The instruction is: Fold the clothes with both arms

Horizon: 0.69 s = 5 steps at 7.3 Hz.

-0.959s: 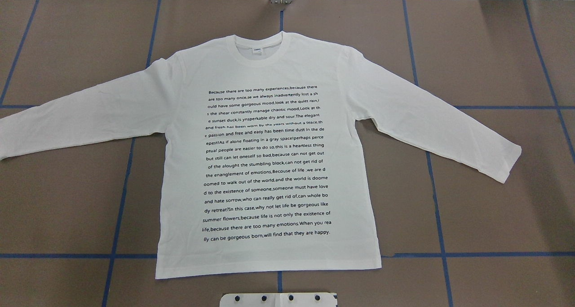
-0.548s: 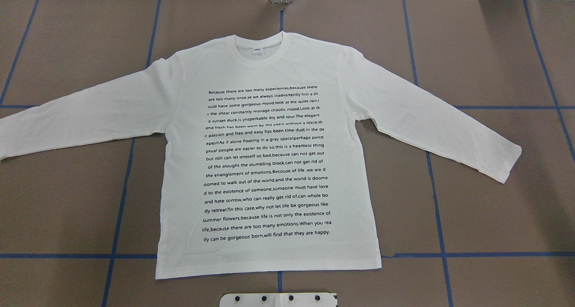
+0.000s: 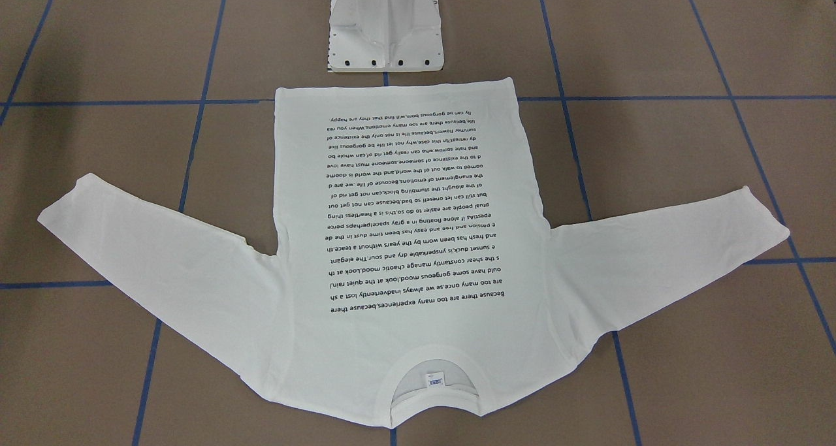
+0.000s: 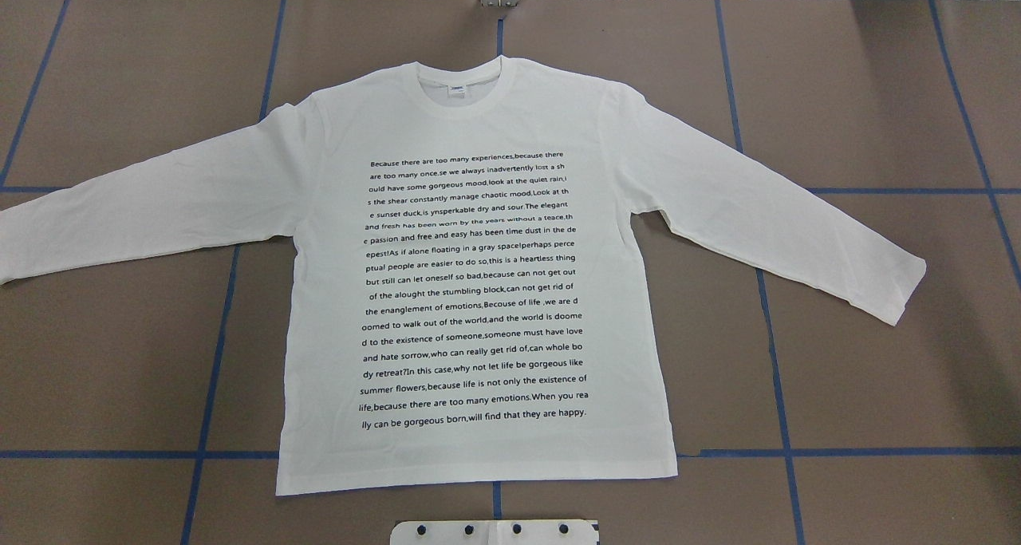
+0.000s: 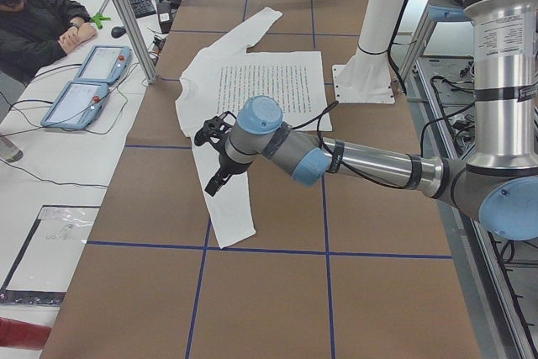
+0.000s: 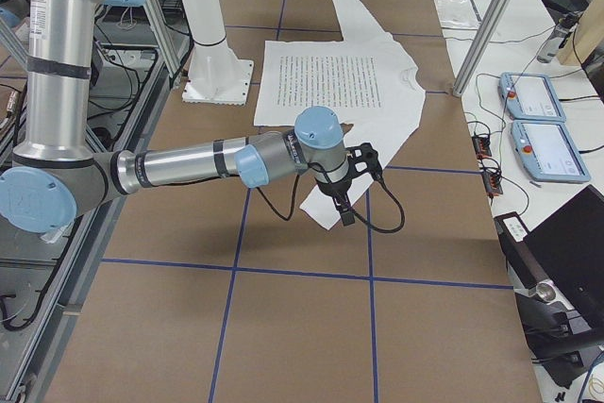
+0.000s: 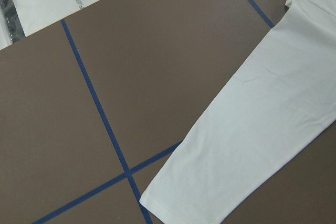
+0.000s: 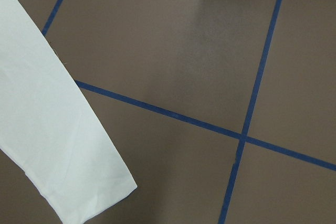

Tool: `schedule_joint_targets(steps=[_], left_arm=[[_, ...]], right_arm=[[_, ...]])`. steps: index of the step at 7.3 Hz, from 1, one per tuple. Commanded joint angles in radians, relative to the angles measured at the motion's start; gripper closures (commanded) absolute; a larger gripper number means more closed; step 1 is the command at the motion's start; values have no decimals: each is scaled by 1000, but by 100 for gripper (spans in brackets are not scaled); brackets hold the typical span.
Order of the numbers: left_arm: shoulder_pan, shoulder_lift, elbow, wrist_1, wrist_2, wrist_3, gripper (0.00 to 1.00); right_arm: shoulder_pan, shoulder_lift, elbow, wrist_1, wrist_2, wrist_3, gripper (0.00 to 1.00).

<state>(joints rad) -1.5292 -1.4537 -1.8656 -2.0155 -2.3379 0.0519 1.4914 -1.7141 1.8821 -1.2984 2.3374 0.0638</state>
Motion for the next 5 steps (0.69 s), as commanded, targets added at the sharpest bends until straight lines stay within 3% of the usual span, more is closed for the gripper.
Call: schedule_joint_targets(steps=[1,2,3,5], left_arm=[[-2,-4,0,-5,-1,0,0],[-2,-2,-3,-5,-1,0,0],[-2,-2,-4,-5,-1,0,0],[-2,-4,-7,-5,-1,0,0]], right_arm=[[-115,-4,-38,190,-33,311,0],[-241,-40,-38,359,-127,566,0],[-393,-86,-41,521,-283,778,0],[-607,-142,-41,597,-482,1014,4]])
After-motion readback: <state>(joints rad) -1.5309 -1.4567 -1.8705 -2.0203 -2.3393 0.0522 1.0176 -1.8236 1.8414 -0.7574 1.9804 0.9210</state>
